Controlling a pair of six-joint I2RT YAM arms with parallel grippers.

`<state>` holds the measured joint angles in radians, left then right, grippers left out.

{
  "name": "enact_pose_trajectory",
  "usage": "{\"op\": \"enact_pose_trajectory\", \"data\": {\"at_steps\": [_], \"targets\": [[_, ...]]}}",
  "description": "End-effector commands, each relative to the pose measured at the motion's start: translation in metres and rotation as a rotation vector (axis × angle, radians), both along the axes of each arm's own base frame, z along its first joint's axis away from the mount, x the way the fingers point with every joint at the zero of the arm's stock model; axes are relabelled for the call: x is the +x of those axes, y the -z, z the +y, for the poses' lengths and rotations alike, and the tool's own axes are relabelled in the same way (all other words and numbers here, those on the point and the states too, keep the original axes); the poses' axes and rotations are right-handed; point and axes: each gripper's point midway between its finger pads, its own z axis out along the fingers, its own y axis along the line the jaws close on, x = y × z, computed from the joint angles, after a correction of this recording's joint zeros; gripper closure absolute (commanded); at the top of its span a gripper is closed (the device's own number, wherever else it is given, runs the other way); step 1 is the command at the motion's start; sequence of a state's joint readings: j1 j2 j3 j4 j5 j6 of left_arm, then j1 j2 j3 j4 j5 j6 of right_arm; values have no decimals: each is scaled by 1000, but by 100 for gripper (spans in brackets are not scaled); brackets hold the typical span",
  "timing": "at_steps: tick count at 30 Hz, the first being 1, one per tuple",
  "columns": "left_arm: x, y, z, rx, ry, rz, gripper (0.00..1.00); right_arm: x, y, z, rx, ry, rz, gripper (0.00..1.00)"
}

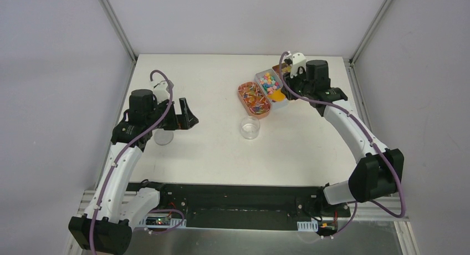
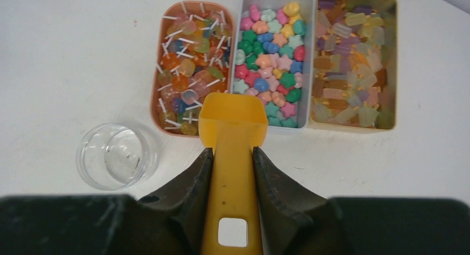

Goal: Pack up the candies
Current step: Scoop the fake candies from the storage box.

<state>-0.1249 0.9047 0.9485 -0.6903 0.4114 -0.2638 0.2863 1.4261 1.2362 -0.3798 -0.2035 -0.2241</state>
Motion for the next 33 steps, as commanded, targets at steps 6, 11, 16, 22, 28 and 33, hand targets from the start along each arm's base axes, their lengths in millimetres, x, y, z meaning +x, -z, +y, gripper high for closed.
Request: {"op": "enact_pose_trajectory", "data": {"at_steps": [6,11,16,22,28,33], "targets": [[0,-12,15,68,-58,-77,1,-25,-27,47,48,-135,-51,100],[-2,-13,17,66,-73,-63,1,-28,-14,56,12,-150,-37,100],[-2,-13,17,65,-74,-58,1,-28,-2,53,-31,-146,-5,100],[0,-8,13,60,-59,-34,1,-27,15,54,-80,-167,50,100],[1,-7,15,69,-62,-31,1,-28,22,56,-159,-179,111,100],[3,-8,20,82,-83,-42,1,-24,25,55,-197,-184,117,100]]}}
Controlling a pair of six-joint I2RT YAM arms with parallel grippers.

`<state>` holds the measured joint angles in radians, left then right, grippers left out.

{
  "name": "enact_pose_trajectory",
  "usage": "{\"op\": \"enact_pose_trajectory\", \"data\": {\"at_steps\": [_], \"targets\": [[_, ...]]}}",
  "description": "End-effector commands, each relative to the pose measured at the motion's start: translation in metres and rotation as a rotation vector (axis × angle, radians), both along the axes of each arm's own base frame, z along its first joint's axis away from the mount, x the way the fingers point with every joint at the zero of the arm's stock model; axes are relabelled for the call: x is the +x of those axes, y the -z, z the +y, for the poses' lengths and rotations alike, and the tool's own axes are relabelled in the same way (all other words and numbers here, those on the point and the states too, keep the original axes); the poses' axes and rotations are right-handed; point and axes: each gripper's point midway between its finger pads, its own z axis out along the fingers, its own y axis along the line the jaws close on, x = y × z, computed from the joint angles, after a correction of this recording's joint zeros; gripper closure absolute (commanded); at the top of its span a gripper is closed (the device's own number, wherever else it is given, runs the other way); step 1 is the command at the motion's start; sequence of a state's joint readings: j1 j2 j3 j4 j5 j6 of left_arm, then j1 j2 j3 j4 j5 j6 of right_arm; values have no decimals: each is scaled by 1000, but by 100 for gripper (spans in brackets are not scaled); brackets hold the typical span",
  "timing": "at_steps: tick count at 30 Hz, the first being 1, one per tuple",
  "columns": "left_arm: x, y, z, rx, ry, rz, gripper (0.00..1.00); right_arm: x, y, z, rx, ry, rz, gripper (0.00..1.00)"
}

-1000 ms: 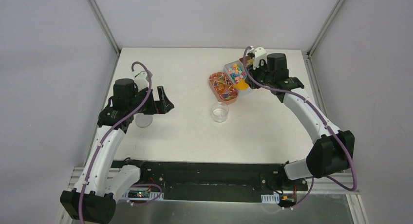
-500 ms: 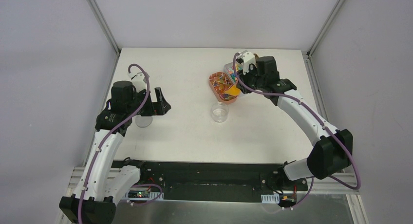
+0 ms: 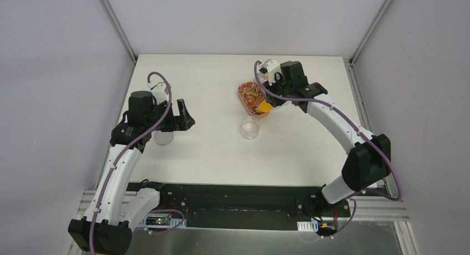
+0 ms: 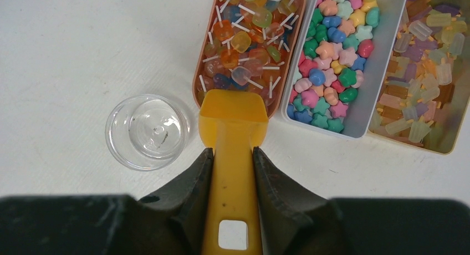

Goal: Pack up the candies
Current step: Scoop the fake candies from the storage box.

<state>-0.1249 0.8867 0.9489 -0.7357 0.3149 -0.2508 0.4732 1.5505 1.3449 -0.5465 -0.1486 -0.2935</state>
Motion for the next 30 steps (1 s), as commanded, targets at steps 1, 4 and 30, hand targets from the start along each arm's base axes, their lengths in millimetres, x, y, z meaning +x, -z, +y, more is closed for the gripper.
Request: {"op": "enact_pose_trajectory", "data": {"at_steps": [1,4,30], "targets": [[5,-15,4,16,-16,-56,1,4,-6,-5,-58,-3,-10,100],[5,-15,4,16,-15,-55,1,4,3,-4,-54,3,-16,100],[3,-16,7,28,-34,-65,1,10,39,-8,39,122,-258,100]]}}
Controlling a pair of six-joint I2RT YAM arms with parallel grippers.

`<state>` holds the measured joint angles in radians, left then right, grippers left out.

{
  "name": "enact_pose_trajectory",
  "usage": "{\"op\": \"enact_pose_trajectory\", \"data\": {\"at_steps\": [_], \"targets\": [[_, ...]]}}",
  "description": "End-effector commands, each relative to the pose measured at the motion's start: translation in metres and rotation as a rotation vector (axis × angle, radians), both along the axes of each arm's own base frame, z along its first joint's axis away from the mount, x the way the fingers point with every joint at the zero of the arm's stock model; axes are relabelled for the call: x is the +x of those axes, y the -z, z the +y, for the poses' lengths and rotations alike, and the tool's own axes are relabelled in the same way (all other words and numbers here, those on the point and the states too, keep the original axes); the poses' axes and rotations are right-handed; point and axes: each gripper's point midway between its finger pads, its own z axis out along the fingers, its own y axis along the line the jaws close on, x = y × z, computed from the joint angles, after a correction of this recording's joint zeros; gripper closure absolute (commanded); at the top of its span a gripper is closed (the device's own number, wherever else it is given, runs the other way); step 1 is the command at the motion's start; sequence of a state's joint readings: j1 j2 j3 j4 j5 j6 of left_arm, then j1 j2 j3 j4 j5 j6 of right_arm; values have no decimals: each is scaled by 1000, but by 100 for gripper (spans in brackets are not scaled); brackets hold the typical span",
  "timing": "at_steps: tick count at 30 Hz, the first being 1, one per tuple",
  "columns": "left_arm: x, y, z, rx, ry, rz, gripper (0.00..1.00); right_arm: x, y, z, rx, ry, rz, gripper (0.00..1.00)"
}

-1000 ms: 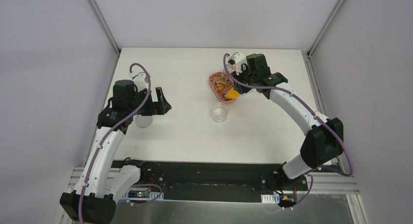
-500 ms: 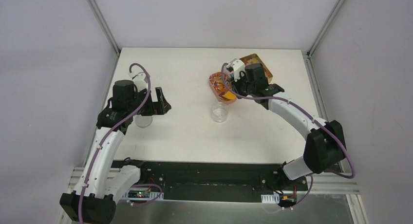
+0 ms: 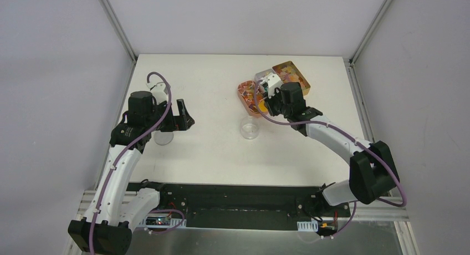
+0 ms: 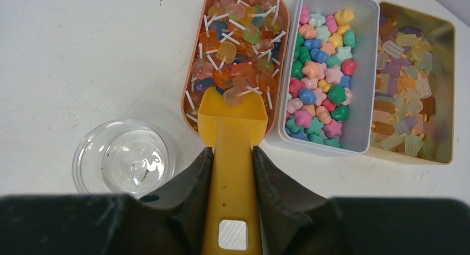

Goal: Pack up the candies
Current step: Scoop the fake candies from the storage box.

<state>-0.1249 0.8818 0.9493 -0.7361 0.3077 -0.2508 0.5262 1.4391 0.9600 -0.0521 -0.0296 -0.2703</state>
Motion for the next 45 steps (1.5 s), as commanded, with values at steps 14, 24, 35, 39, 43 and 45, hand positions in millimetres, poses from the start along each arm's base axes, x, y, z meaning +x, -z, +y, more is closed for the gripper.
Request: {"op": "enact_pose_trajectory", "data": {"at_steps": [14,24,35,39,43,45], "targets": [[4,-11,7,30,-37,-39,1,7,13,-11,63,98,-103,100],[30,-18,-2,-81,-113,-7,5,5,14,-11,52,82,-125,100],[172,-7,-70,-390,-71,108,41,5,13,-12,10,78,-75,100],[224,15,-91,-396,-63,111,45,3,11,-7,7,66,-19,100],[275,34,-109,-417,-54,109,56,3,9,-5,6,51,-22,100],[294,50,-116,-436,-62,120,60,4,6,-8,-9,59,-32,100]]}}
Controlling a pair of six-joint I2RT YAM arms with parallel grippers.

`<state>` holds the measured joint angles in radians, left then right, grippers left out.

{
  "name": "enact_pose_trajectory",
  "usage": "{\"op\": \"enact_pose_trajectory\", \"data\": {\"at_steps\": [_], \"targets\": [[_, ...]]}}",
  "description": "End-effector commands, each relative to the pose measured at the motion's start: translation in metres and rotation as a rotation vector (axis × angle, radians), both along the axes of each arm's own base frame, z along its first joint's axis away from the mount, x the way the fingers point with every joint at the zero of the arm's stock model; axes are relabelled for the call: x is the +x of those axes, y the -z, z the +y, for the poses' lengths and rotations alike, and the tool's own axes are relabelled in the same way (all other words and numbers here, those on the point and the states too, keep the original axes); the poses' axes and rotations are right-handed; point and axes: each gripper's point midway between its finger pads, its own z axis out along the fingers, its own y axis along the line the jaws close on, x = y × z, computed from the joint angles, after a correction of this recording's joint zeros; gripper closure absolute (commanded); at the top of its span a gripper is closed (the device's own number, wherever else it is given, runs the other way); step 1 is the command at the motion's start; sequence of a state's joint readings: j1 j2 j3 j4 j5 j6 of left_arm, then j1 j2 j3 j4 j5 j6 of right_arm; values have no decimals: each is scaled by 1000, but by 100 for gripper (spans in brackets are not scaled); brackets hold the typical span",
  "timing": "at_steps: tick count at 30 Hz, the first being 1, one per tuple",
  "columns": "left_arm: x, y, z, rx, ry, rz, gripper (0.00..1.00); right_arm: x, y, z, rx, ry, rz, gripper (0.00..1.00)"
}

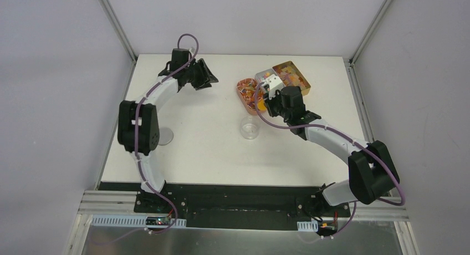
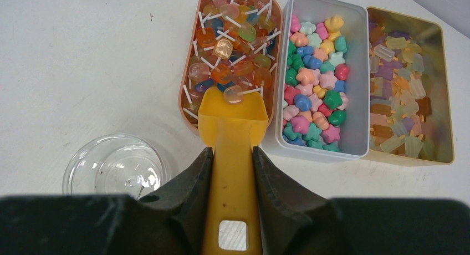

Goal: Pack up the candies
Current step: Scoop the fake candies from the storage box.

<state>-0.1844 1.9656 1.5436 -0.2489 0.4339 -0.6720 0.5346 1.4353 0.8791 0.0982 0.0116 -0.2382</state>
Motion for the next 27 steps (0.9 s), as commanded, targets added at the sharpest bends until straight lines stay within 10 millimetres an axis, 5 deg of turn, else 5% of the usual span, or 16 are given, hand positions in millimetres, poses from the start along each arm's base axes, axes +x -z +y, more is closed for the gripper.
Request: {"op": "enact_pose_trajectory", "data": {"at_steps": [1,5,11,18,27], "targets": [[50,-10,-22,-93,-7,-96,62,-1,1,-10,-56,17,26,100],[79,10,-36,-191,-38,-119,68,-1,0,-7,-46,4,27,100],[98,52,-62,-285,-31,-78,72,-1,-1,-4,-36,1,37,100],[94,74,-97,-342,33,-41,75,3,4,-1,-36,1,53,100],[84,83,-116,-366,93,-31,75,4,13,5,-19,-38,9,100]]}}
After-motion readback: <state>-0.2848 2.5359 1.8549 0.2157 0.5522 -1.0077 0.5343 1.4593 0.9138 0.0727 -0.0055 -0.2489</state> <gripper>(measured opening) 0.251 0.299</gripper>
